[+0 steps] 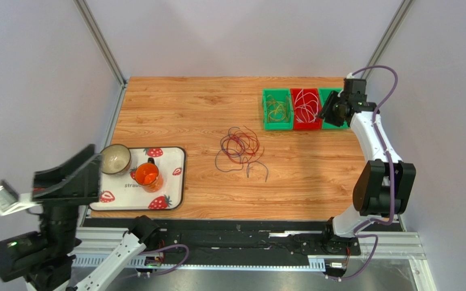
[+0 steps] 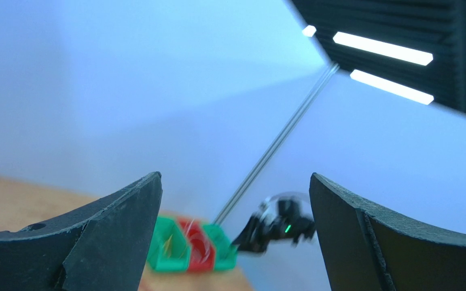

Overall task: Untangle the cables
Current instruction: Place the cable in the bin, then untie the cable.

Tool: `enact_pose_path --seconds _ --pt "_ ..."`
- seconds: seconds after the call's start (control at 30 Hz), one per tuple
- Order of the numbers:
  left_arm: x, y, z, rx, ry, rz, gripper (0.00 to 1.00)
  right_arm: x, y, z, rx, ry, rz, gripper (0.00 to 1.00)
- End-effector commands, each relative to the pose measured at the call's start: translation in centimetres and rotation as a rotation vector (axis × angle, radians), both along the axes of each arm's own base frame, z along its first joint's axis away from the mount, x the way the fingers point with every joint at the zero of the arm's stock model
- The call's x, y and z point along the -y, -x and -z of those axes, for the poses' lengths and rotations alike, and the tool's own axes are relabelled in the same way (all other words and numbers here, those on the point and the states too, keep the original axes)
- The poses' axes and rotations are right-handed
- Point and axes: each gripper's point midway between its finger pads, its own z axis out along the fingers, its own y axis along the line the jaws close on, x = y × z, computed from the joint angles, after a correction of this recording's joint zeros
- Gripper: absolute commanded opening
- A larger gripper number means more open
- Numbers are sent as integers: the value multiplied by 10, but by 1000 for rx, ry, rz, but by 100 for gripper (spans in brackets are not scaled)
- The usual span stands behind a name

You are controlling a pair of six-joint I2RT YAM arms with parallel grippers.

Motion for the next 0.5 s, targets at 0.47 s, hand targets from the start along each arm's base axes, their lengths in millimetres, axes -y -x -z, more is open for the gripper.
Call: enact_pose_path --seconds 0.47 --pt "-32 72 -150 543 136 -48 99 -144 66 17 72 -20 -331 41"
